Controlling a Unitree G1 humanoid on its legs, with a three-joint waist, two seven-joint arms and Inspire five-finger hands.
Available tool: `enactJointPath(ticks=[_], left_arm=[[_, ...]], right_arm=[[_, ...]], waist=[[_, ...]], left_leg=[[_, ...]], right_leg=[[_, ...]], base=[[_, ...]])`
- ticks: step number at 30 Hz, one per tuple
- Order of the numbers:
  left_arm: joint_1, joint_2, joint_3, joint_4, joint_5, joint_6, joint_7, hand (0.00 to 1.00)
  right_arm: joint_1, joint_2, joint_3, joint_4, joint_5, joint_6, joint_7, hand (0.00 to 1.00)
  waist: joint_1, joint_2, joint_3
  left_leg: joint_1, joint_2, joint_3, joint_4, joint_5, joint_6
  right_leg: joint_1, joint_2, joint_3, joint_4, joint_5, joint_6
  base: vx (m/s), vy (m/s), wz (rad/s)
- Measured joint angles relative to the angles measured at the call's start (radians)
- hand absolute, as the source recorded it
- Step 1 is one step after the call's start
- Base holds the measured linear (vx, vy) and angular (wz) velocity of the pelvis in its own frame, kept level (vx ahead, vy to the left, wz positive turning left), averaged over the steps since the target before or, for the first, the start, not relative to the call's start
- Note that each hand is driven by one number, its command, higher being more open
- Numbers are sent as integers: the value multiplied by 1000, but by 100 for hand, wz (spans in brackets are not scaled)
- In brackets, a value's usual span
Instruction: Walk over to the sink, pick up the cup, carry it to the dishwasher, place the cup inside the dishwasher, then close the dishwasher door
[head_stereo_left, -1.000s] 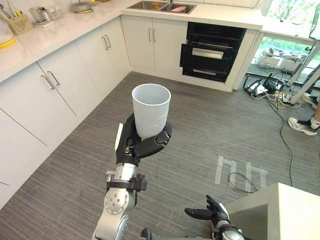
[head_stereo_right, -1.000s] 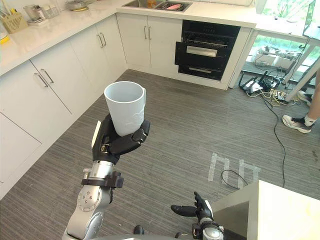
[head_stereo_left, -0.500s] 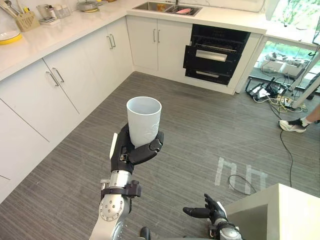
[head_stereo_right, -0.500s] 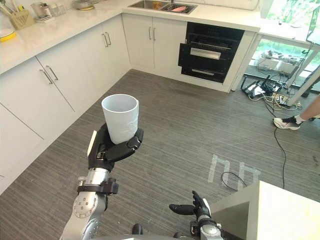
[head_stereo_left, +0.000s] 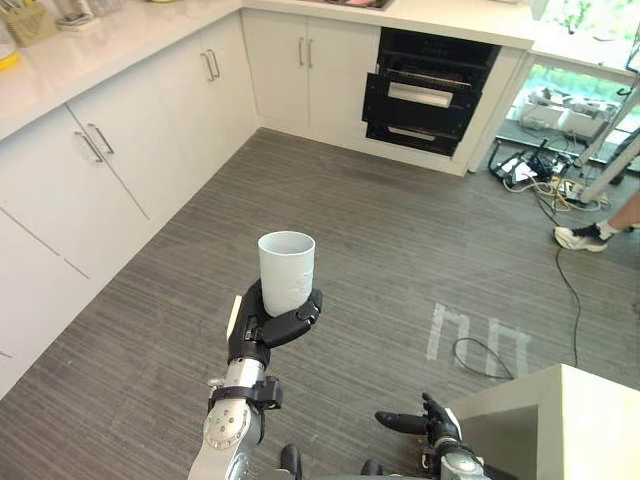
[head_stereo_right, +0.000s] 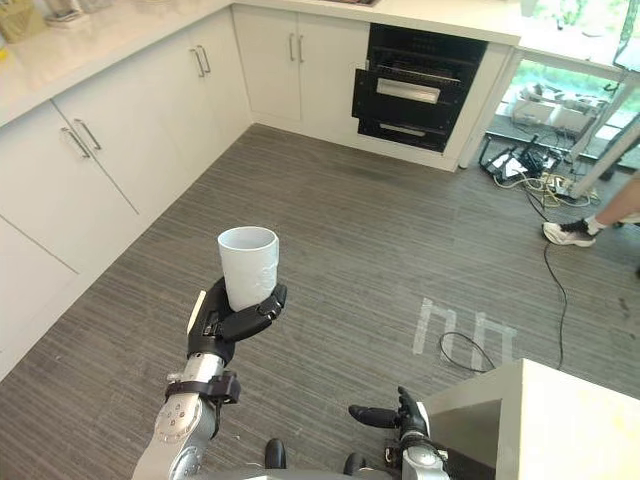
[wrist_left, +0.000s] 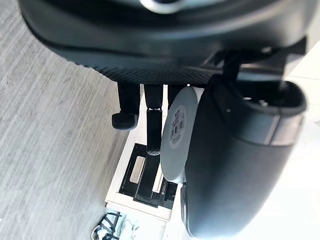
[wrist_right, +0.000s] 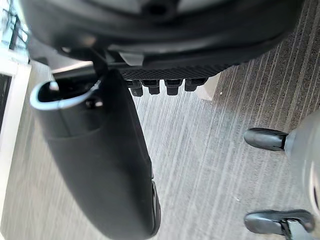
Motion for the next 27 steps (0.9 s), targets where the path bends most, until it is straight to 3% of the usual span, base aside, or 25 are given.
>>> enactJointPath(ticks=[1, 2, 5, 6, 7, 8, 12, 13, 14, 15, 16, 17, 18, 20, 22, 24, 26, 27], left_arm=[[-2, 2, -8, -13, 0, 0, -1, 0], [-3, 4, -14, -22, 0, 0, -1, 0], [-16, 5, -33, -38, 1, 0, 0, 0], [-19, 15, -39, -37, 1, 0, 2, 0], [-20, 18, -45, -38, 1, 0, 3, 0], [-27, 21, -44, -58, 1, -5, 8, 0], [-74, 20, -61, -71, 1, -14, 8, 0], [-81, 17, -61, -71, 1, -15, 8, 0], [-82, 1, -64, -61, 0, -14, 9, 0], [-77, -14, -67, -59, 0, -7, 10, 0], [-74, -29, -74, -60, 0, -8, 10, 0], [-78, -49, -79, -60, -1, -7, 8, 0], [-78, -59, -79, -62, -1, -7, 7, 0], [-67, -76, -87, -78, -3, -9, 1, 0], [-56, -75, -87, -107, -20, -10, -1, 0], [-60, -76, -81, -119, -20, -25, -8, 0], [-60, -70, -70, -115, -20, -29, -14, 0], [-59, -70, -65, -108, -20, -29, -18, 0]], right_arm=[[2, -1, -2, -3, -1, 1, -3, 100], [3, -3, -3, -6, -1, 2, -6, 100], [6, -8, -1, -14, -13, 7, -9, 100], [19, 2, 0, -22, -21, 7, -6, 100], [31, 7, 1, -33, -30, 8, -4, 100], [43, 17, 15, -61, -37, 7, -1, 100], [38, 18, 14, -86, -37, 7, 1, 100], [43, 18, 14, -93, -37, 7, 1, 100], [53, 6, 14, -98, -37, 7, -1, 100], [54, -3, 15, -98, -37, 8, -1, 100], [60, -10, 18, -109, -37, 9, -2, 100], [75, -12, 23, -143, -36, 9, 0, 100], [81, -11, 26, -165, -35, 8, -1, 100], [120, -8, 43, -251, -33, 2, -7, 100], [115, -6, 39, -275, -29, -11, -14, 100], [88, -18, 37, -264, -29, -15, -16, 100], [57, -23, 37, -222, -29, -17, -17, 100], [51, -30, 37, -194, -29, -17, -19, 100]], waist=[[-10, -15, 9], [-13, -21, 12], [-11, -23, 18], [-16, -15, 21], [-22, -4, 19], [-26, -3, 15], [-54, -3, 14], [-58, -15, 8], [-61, -2, 5], [-58, 26, 2], [-54, 52, 0], [-54, 65, 3], [-52, 67, 4], [-24, 62, 7], [-13, 53, 11], [9, 57, 8], [15, 38, 16], [15, 33, 19]], left_leg=[[3, -17, 0, 34, -33, 9], [7, -29, 0, 45, -49, 16], [67, -51, -5, 51, -93, 46], [108, -42, -22, 70, -116, 42], [119, -32, -28, 80, -132, 41], [137, -18, -46, 95, -171, 36], [181, -8, -112, 94, -219, 4], [204, -14, -123, 97, -242, -24], [233, -3, -134, 117, -271, -50], [238, 20, -129, 139, -280, -60], [216, 46, -113, 233, -276, -69], [151, 73, -103, 432, -254, -99], [103, 92, -102, 562, -217, -106], [-28, 197, -26, 929, -205, -90], [-119, 253, 39, 1006, -235, -50], [-216, 261, 51, 944, -266, -43], [-259, 201, 48, 719, -262, -31], [-280, 154, 34, 546, -217, -34]], right_leg=[[-24, -39, 1, 101, -60, 16], [-33, -59, 3, 152, -77, 18], [-154, -127, 35, 502, -60, 60], [-210, -131, 48, 645, -47, 51], [-224, -120, 51, 659, -76, 40], [-266, -90, 46, 628, -119, 19], [-335, -10, 44, 397, -108, 3], [-347, 15, 57, 337, -51, -34], [-325, 23, 54, 334, 10, -82], [-308, 39, 32, 337, 1, -91], [-260, 54, 5, 310, -21, -106], [-183, 71, -13, 248, -28, -108], [-140, 82, -15, 213, -28, -108], [42, 113, -7, 86, -31, -112], [132, 114, 7, 12, -31, -113], [174, 101, 27, -35, -37, -94], [198, 50, 38, -40, -58, -57], [212, 16, 39, -42, -76, -30]], base=[[76, 51, 8], [136, 75, 5], [297, 161, 5], [266, 66, 17], [328, 70, 31], [348, 51, 29], [481, -25, 59], [557, -110, 66], [583, -117, 53], [583, -128, 33], [564, -134, 27], [551, -139, 34], [541, -138, 30], [544, -111, 2], [404, -55, -14], [318, 76, -26], [338, 200, -13], [337, 256, 0]])
